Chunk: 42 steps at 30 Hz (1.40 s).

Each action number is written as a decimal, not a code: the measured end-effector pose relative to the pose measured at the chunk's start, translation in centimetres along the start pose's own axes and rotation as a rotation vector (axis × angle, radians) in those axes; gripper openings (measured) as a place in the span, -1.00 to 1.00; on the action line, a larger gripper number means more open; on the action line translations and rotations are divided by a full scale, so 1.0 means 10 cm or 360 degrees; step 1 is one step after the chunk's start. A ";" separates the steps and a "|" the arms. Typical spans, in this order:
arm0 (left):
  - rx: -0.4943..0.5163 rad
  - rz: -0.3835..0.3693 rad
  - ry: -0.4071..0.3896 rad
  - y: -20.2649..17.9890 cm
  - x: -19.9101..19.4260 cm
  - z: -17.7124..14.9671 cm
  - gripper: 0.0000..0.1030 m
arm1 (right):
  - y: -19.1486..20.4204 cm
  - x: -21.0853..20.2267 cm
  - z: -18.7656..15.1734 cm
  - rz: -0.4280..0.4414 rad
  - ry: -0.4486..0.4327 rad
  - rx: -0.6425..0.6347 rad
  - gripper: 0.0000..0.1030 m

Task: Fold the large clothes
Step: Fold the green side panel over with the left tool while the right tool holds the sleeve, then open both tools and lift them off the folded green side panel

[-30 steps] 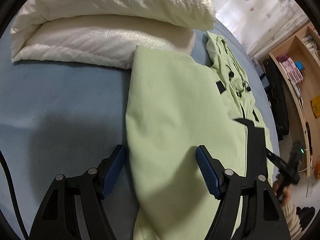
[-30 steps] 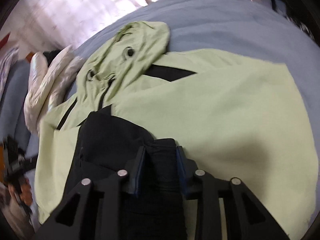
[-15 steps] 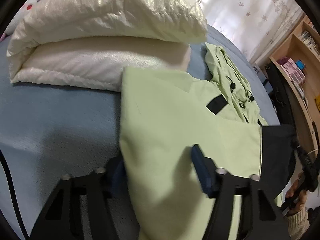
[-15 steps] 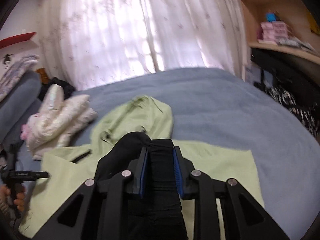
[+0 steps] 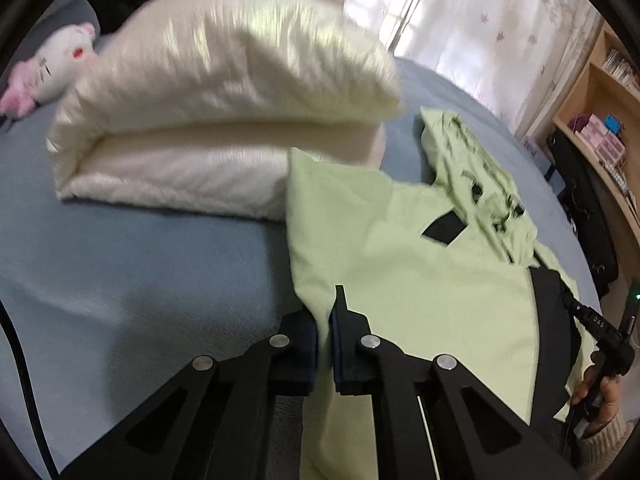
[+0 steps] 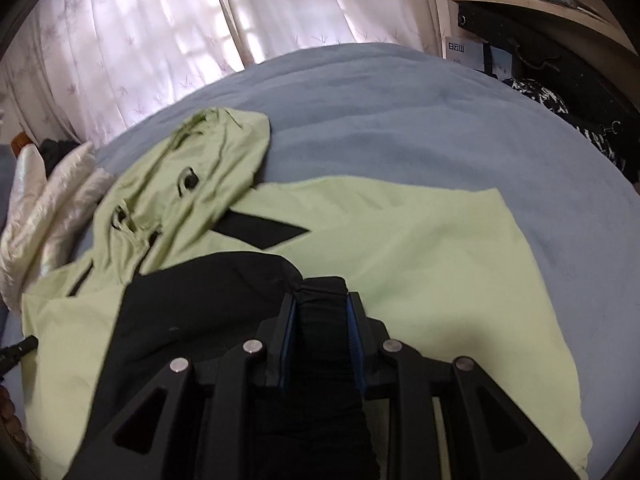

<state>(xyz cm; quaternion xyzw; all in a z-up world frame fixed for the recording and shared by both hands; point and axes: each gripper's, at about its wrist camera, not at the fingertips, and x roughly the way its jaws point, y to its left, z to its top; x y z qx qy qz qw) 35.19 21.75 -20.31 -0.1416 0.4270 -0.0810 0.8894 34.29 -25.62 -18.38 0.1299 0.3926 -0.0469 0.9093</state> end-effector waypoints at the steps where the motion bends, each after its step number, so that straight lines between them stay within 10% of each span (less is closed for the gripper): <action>1: 0.0000 0.0006 -0.0035 -0.01 -0.06 0.01 -0.94 | 0.01 -0.01 0.00 0.0020 -0.0005 0.0015 -0.54; 11: 0.0055 0.0239 0.0015 0.01 0.00 0.01 -0.86 | 0.20 0.17 -0.03 -0.0010 0.0238 -0.0065 -0.38; 20: 0.0141 0.0372 -0.0045 -0.29 -0.63 -0.11 -0.46 | 0.07 -0.65 -0.26 0.0037 0.0147 -0.0088 -0.15; 32: 0.0187 -0.0031 0.0063 -1.50 -0.54 -0.88 -0.27 | 0.67 -1.08 -0.80 0.0326 0.0181 -0.0205 -0.05; 39: 0.0059 0.0274 0.0125 -1.04 -0.07 -1.05 -0.28 | 1.05 -0.66 -0.86 0.0335 0.0277 -0.0360 -0.05; 42: -0.0042 0.0292 0.0104 -0.75 -0.11 -1.00 -0.63 | 1.02 -0.44 -0.89 0.0241 0.0307 -0.0441 -0.05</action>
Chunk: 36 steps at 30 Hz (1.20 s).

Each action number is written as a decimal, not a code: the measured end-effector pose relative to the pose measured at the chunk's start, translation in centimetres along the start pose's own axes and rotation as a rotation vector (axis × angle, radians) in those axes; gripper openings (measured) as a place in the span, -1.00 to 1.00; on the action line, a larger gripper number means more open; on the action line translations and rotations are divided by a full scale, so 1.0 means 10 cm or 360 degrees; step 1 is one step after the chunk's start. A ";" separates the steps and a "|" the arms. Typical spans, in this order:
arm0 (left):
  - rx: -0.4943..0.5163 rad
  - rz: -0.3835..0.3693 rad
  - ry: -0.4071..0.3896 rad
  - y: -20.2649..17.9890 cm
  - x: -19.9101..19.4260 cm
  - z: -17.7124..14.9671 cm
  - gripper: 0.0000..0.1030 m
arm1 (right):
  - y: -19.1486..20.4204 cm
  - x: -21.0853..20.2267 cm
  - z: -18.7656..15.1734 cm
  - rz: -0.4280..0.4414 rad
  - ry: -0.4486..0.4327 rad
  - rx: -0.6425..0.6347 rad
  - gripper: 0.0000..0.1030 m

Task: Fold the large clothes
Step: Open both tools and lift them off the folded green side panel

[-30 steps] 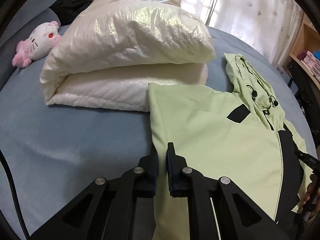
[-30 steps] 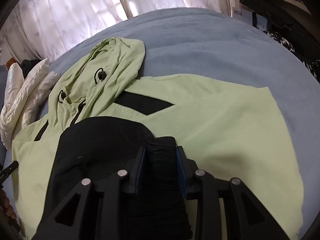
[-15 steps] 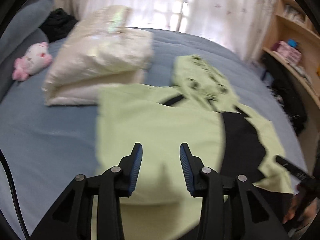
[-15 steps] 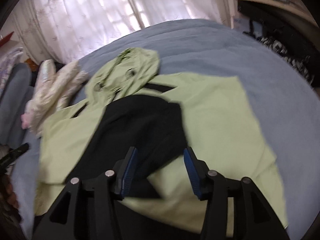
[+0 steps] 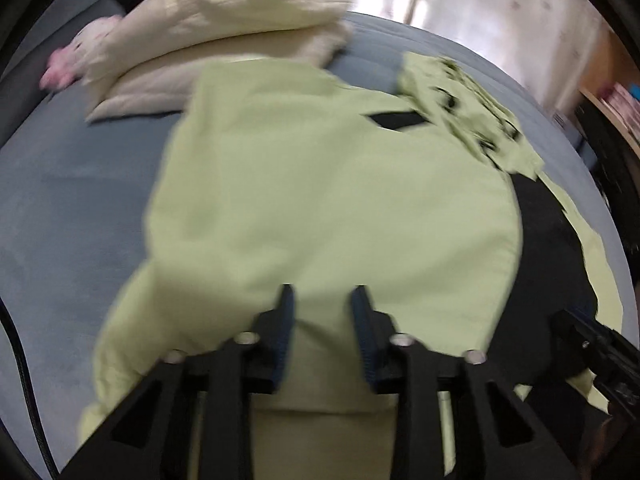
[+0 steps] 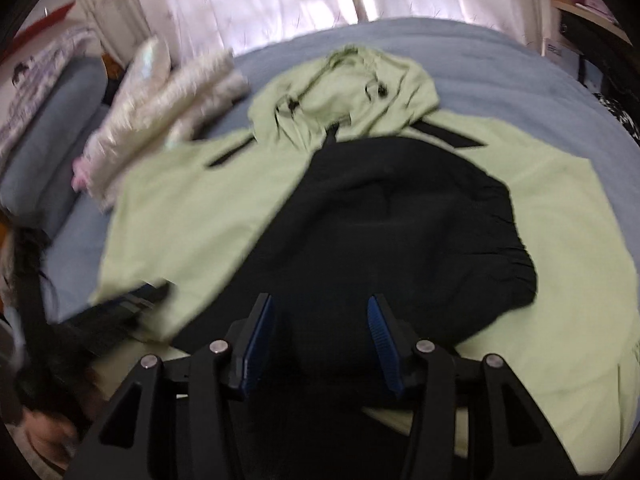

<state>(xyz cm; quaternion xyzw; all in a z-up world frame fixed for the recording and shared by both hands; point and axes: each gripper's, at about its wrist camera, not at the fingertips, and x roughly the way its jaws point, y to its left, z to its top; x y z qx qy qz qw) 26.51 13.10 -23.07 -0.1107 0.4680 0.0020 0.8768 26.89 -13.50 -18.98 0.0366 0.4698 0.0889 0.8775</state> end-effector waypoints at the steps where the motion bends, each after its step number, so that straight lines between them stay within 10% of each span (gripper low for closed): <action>1: -0.0008 -0.0014 0.0000 0.06 0.00 0.01 -0.67 | -0.06 0.02 0.01 -0.0068 -0.0019 -0.0020 -0.06; 4: 0.0010 -0.0035 -0.0017 0.16 0.01 -0.02 -0.70 | -0.39 0.06 0.08 -0.0327 -0.0097 0.0020 -0.10; 8: 0.0035 -0.0012 -0.0041 0.16 0.00 -0.05 -0.70 | -0.75 -0.01 0.11 -0.0156 -0.0122 0.0194 -0.29; 11: 0.0044 0.0002 -0.0040 0.14 -0.01 0.00 -0.70 | -0.74 -0.08 0.11 -0.0371 -0.0115 0.0170 -0.23; 16: 0.0027 0.0000 -0.0012 0.16 -0.11 0.00 -0.69 | -0.82 -0.18 0.01 -0.0327 -0.0095 0.0229 -0.23; 36: 0.0014 0.0075 -0.0142 0.39 -1.50 -0.56 -0.27 | -0.22 -1.29 -0.57 -0.0292 -0.0263 0.0077 -0.22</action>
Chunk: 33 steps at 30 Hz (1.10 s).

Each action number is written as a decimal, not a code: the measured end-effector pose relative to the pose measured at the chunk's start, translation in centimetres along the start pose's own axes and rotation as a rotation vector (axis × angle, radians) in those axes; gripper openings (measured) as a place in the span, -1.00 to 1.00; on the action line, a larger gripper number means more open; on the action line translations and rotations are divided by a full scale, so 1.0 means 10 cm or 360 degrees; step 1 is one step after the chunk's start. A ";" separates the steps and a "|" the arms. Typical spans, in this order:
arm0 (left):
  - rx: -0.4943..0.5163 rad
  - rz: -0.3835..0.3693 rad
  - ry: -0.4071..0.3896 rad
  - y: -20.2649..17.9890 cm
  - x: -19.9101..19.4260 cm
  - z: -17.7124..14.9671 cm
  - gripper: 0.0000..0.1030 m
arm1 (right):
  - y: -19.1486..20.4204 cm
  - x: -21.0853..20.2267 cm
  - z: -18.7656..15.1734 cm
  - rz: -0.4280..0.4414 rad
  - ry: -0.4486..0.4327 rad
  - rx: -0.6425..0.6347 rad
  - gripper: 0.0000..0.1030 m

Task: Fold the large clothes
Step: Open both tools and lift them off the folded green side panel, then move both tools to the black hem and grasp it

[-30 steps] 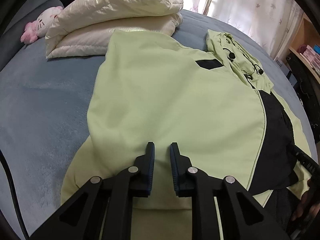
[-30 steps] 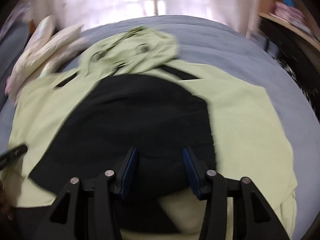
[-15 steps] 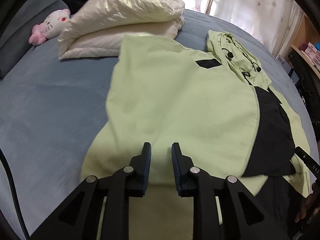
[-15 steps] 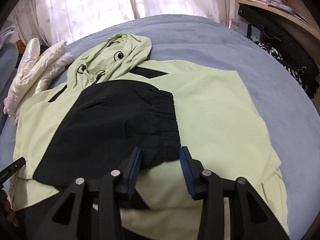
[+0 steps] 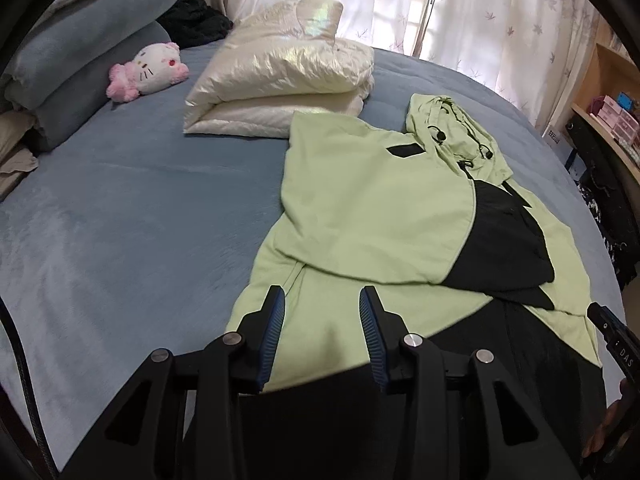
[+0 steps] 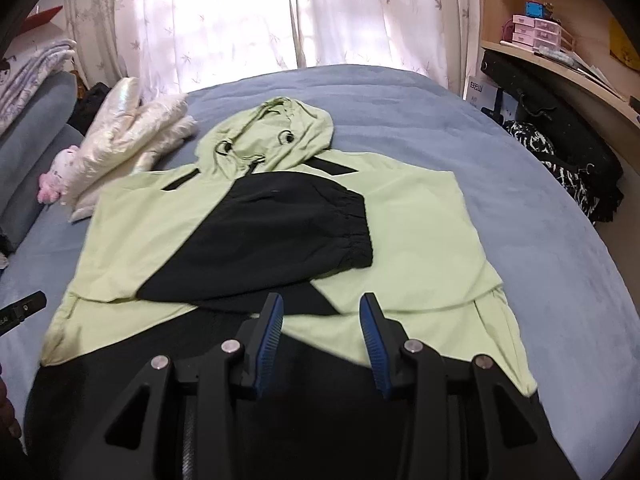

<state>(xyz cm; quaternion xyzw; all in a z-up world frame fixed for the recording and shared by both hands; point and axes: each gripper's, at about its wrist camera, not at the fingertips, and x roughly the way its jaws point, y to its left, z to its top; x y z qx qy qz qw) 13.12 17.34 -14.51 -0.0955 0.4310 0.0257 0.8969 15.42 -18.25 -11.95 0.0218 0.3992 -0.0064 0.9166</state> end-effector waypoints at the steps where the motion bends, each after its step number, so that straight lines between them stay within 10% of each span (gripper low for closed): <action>1: 0.0007 0.0009 -0.0002 0.01 -0.06 -0.03 -0.26 | 0.02 -0.04 -0.03 0.0004 0.0004 -0.0008 -0.22; 17: 0.0096 0.0055 0.0043 0.33 -0.74 -0.71 -0.18 | 0.10 -0.65 -0.60 -0.0003 0.0042 -0.0049 -0.21; 20: 0.0104 0.0059 0.0042 0.47 -0.88 -0.79 0.07 | 0.03 -0.79 -0.65 0.0026 0.0030 -0.0049 -0.20; 33: 0.0006 -0.0323 0.0271 1.32 -0.92 -1.31 0.20 | -0.80 -1.18 -1.10 0.0002 0.0206 -0.0008 0.08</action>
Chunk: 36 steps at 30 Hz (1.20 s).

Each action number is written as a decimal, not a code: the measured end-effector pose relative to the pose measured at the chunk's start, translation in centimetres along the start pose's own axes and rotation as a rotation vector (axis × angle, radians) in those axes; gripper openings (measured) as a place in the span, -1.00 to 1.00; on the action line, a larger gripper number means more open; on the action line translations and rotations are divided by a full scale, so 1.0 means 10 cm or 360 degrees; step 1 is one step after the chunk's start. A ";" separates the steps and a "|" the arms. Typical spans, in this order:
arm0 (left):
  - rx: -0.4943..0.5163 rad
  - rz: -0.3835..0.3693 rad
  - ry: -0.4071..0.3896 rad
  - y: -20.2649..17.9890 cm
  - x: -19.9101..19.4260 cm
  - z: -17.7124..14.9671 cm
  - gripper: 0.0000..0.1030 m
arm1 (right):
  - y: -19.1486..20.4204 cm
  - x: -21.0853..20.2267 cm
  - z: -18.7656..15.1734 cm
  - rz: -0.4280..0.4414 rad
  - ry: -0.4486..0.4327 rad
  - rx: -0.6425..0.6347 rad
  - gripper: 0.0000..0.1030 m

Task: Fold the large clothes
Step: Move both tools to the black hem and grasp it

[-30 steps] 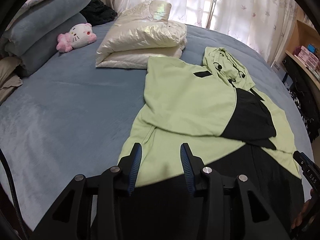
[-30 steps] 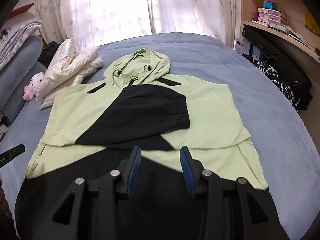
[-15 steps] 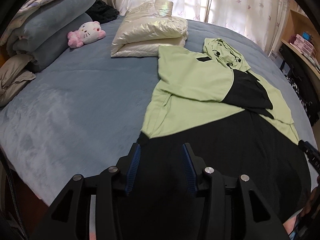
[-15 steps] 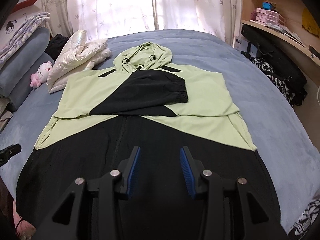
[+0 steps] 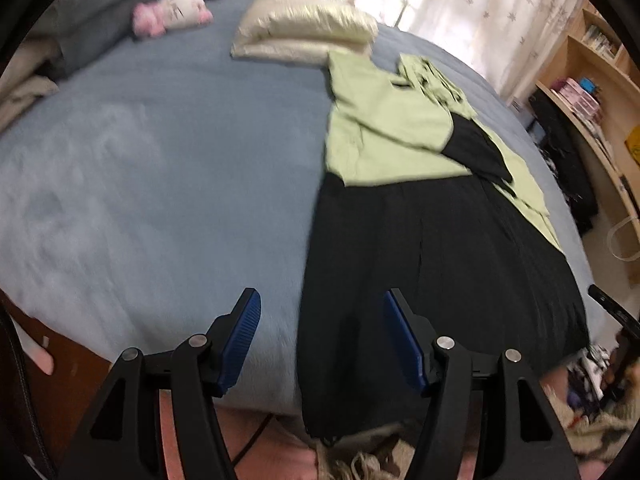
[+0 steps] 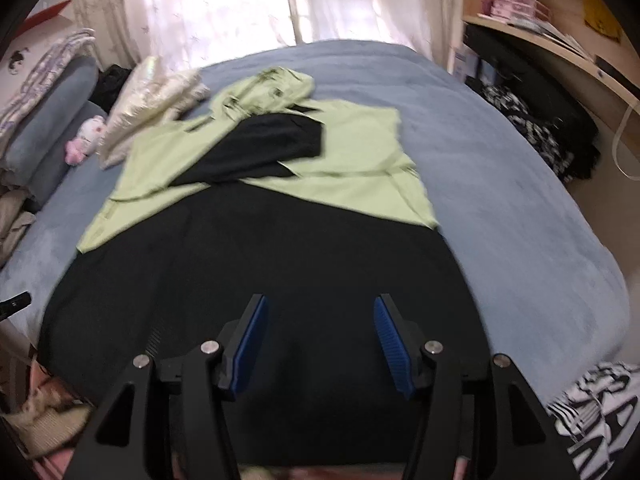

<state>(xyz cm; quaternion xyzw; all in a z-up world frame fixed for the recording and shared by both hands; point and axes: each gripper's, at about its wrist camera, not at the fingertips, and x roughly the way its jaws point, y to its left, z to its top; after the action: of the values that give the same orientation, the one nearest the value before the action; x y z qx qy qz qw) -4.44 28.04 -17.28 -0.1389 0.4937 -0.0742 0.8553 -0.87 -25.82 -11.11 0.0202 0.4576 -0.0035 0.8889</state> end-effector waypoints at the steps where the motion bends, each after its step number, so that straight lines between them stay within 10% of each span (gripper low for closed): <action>1: -0.0010 -0.0024 0.0030 0.02 0.05 -0.04 0.20 | -0.07 0.00 -0.03 -0.0007 0.0022 0.0014 0.08; 11: -0.0018 -0.0065 0.0125 -0.05 0.37 -0.21 0.20 | -1.00 -0.04 -0.45 0.0055 0.0152 0.0297 0.07; 23: 0.0091 -0.0032 0.0127 -0.19 0.58 -0.20 0.44 | -1.19 0.21 -0.53 0.0225 0.0188 0.0364 -0.05; 27: 0.0059 -0.0087 0.0113 -0.14 0.58 -0.18 0.44 | -1.12 0.24 -0.51 0.0359 0.0192 0.0361 -0.45; 31: 0.0022 -0.0202 0.0102 -0.10 0.53 -0.16 -0.01 | -1.05 0.20 -0.45 0.0581 0.0158 0.0366 -0.62; 36: -0.0092 -0.0296 0.0139 0.06 0.58 -0.14 -0.03 | -0.95 0.45 -0.39 0.0558 0.0248 0.0354 -0.62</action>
<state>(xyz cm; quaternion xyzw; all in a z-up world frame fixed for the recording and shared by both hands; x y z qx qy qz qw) -2.74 26.86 -22.96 -0.2054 0.5175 -0.1450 0.8179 -1.65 -35.13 -17.40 0.1975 0.5113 0.1023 0.8301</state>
